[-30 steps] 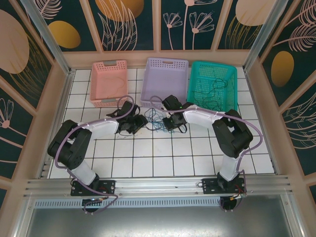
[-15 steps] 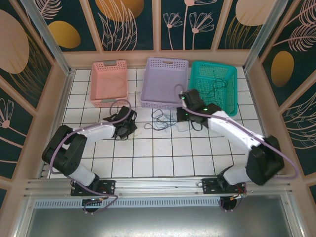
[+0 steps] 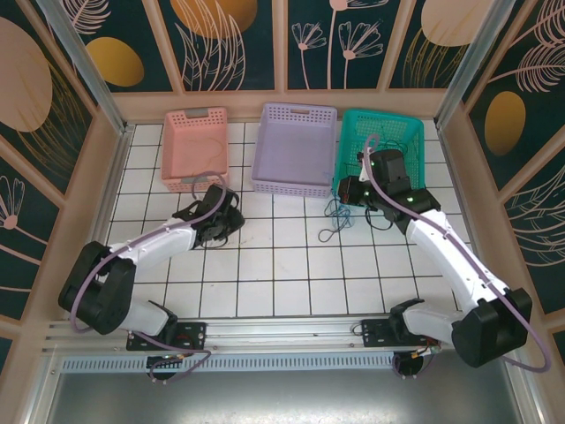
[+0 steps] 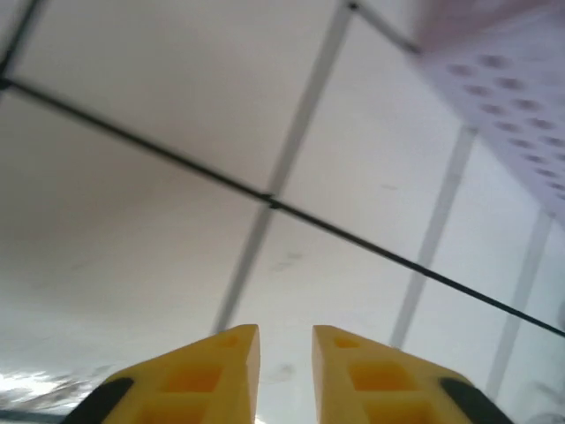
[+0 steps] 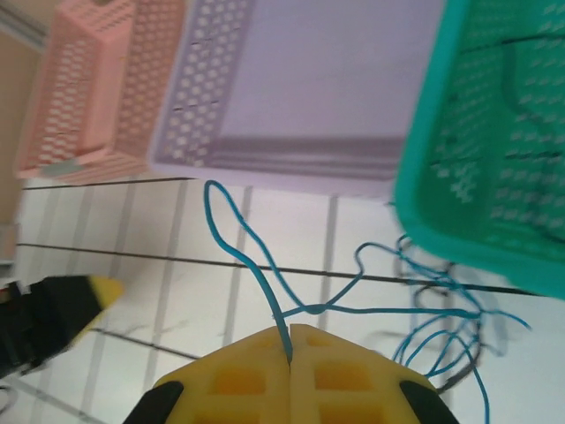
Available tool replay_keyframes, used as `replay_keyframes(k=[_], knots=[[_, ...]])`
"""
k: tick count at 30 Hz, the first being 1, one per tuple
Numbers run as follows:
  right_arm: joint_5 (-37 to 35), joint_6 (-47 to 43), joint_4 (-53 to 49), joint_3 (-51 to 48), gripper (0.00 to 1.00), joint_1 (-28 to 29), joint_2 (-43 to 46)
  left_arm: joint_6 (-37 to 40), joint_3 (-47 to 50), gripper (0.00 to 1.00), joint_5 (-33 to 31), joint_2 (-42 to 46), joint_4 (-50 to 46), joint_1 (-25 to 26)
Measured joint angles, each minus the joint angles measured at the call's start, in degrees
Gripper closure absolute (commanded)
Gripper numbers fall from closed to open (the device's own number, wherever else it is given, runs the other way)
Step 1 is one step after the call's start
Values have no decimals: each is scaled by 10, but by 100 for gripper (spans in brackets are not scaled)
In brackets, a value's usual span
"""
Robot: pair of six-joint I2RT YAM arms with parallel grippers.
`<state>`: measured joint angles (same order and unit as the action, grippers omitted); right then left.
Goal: Untangle the cables
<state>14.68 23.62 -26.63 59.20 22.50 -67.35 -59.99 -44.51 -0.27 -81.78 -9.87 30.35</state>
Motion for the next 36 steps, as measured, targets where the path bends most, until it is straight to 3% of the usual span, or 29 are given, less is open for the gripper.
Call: replay_keyframes(k=[4, 9, 19, 36], knots=[[57, 66, 59, 0, 100, 29, -12, -14, -28, 41, 57, 20, 54, 9], [75, 88, 94, 1, 100, 84, -43, -80, -69, 32, 102, 53, 100, 15], [75, 95, 137, 1, 100, 134, -100, -275, -156, 29, 171, 37, 111, 33], [38, 49, 126, 38, 100, 176, -118, -352, -172, 37, 213, -14, 58, 48]])
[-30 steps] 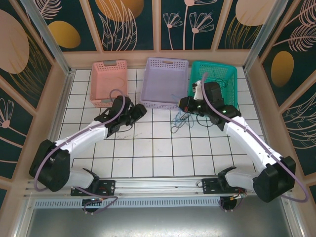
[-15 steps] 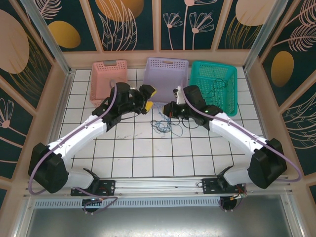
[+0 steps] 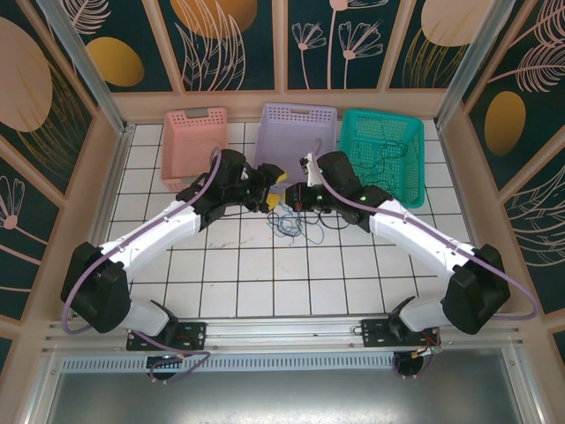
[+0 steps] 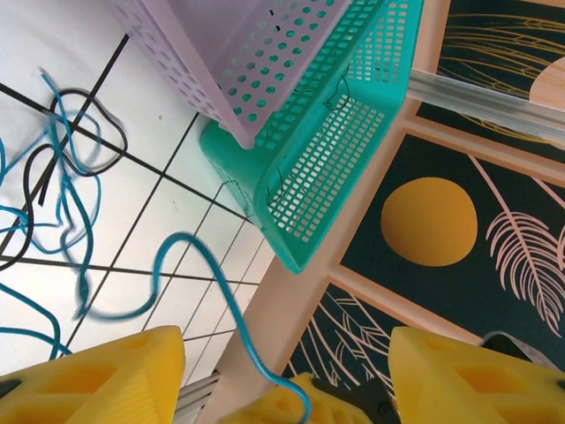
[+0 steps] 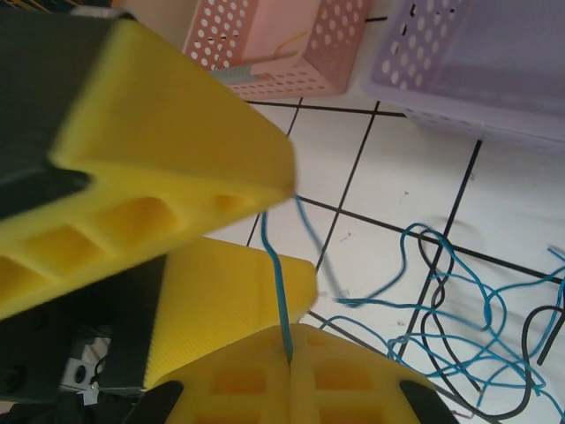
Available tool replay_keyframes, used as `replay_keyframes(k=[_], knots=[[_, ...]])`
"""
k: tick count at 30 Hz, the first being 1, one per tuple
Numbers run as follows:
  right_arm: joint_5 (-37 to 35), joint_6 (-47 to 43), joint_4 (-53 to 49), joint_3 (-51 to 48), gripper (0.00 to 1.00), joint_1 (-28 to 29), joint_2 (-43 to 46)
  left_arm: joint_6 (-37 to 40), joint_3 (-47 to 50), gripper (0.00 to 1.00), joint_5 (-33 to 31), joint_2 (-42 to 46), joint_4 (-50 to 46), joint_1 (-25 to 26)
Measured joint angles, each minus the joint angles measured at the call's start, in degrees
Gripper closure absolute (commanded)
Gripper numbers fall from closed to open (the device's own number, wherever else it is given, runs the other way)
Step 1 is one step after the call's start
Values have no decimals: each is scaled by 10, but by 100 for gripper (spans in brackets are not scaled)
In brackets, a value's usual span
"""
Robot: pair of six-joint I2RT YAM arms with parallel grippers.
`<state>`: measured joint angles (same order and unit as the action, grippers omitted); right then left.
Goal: Untangle the cables
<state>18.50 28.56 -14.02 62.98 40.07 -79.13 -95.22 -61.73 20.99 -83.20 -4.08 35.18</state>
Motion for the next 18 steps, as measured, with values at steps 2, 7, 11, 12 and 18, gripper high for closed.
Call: replay_keyframes(k=[2, 7, 11, 12, 18], knots=[[-7, -2, -1, 6, 100, 7, 0, -5, 0, 37, 0, 0, 0, 0], [-4, -11, -1, 7, 100, 17, -1, -12, 0, 61, -2, 0, 0, 2], [7, -15, -1, 7, 100, 29, -1, -17, 8, 100, -9, 2, 6, 2], [9, -15, -1, 6, 100, 31, 0, -13, 8, 100, -12, 5, 5, 2], [19, 14, 15, -50, 53, 5, 51, 75, -9, 100, -14, 25, -31, -5]])
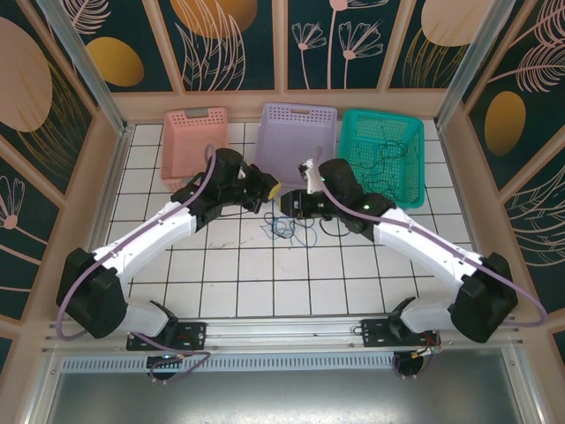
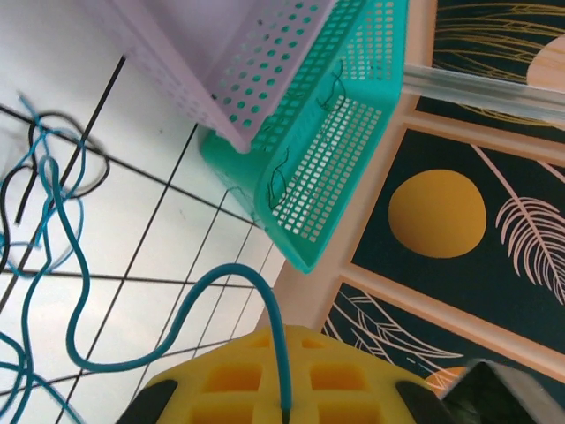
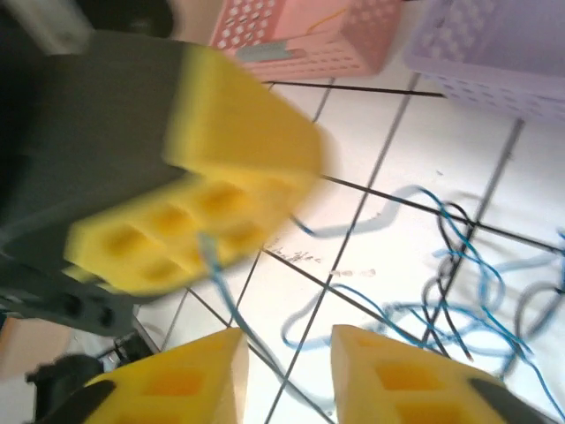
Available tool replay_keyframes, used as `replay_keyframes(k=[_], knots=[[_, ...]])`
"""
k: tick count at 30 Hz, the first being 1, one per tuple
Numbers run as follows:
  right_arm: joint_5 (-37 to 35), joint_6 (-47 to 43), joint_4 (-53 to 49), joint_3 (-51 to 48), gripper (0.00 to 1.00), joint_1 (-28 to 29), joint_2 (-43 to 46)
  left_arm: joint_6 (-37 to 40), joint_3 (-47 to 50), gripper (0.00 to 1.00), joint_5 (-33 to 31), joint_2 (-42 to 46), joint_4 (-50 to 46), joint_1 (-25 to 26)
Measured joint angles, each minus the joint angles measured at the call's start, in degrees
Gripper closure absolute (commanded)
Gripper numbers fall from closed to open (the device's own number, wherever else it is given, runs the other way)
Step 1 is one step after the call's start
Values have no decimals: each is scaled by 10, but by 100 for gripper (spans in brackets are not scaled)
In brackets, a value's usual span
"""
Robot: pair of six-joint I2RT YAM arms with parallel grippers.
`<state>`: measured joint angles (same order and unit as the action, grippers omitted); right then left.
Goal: Untangle the cables
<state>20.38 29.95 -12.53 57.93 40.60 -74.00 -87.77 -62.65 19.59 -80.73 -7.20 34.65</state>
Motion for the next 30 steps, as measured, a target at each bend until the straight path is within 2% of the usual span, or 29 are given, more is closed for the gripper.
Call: replay_keyframes(k=[2, 6, 9, 15, 24, 30], knots=[[4, 25, 4, -34, 46, -32, 37, 38, -2, 100, 13, 10, -5, -8], [9, 80, 17, -90, 41, -88, 86, 124, -3, 100, 64, 24, -8, -18], [27, 123, 33, -116, 41, -96, 80, 199, -18, 100, 117, 21, -20, -18], [50, 183, 76, -123, 36, -78, 8, 313, -67, 100, 184, 9, -46, -18], [63, 249, 172, -92, 34, -36, -89, 342, -71, 100, 223, -7, -45, -18], [52, 260, 181, -66, 45, -34, -142, 342, -89, 100, 228, -7, -47, -18]])
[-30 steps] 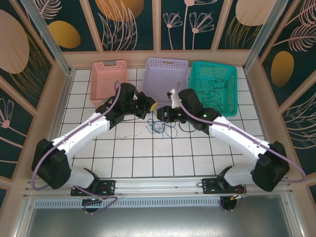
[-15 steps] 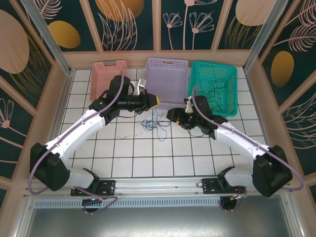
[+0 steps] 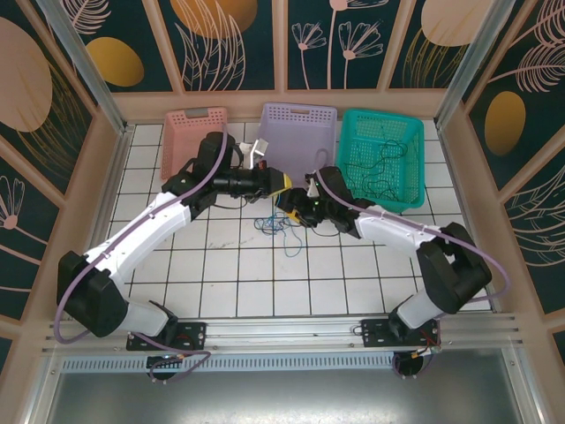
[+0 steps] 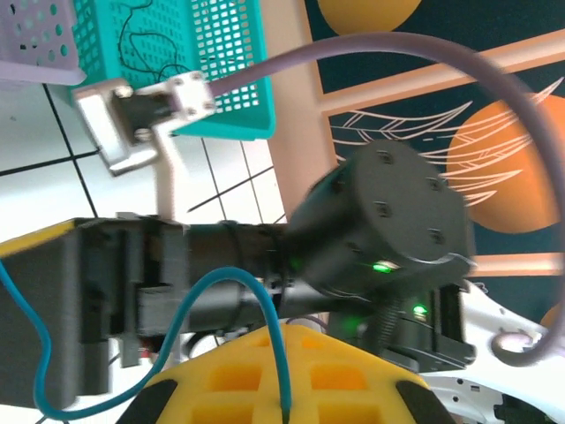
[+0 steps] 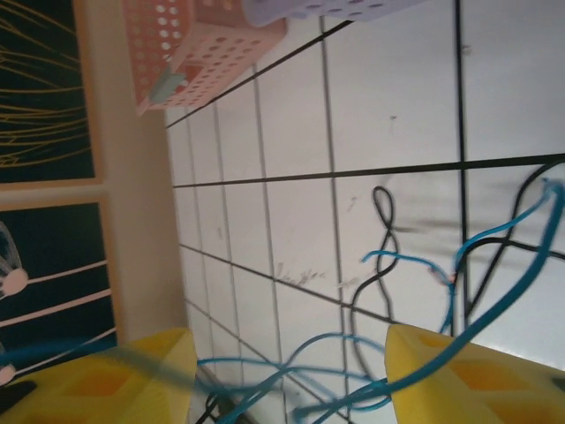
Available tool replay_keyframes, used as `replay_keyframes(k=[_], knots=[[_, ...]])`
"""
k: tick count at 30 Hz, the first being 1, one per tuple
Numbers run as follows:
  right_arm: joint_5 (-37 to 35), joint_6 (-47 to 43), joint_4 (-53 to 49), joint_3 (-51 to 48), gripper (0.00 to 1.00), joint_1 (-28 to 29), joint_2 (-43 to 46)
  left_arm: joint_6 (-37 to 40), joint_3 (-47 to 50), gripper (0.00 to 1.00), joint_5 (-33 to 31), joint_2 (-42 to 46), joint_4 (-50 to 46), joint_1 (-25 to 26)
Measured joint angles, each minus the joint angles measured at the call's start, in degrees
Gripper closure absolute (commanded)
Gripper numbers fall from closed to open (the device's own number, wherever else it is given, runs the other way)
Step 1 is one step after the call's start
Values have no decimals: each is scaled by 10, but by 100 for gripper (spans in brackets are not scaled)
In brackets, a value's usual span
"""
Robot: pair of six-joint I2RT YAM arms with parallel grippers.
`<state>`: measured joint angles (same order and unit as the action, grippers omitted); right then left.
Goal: Untangle the cables
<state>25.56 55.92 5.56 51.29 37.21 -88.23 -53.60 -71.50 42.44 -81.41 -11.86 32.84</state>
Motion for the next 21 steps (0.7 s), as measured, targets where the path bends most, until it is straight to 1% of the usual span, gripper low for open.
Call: replay_keyframes(k=[5, 8, 11, 15, 17, 21], knots=[[-6, -4, -6, -17, 52, -15, -17, 3, -91, 100, -11, 0, -20, -3], [-11, -12, -20, -23, 52, -28, -27, 9, -149, 100, -27, 1, -28, -16], [-16, -18, -36, -29, 52, -34, -35, 11, -185, 100, -44, 6, -37, -35], [-20, -21, -52, -35, 52, -35, -35, 11, -213, 100, -59, 7, -49, -50], [-29, -26, -61, -35, 49, -35, -32, 11, -215, 100, -63, 7, -55, -50], [-59, -31, -91, -35, 46, -35, 5, 18, -206, 100, -66, 7, -64, -50]])
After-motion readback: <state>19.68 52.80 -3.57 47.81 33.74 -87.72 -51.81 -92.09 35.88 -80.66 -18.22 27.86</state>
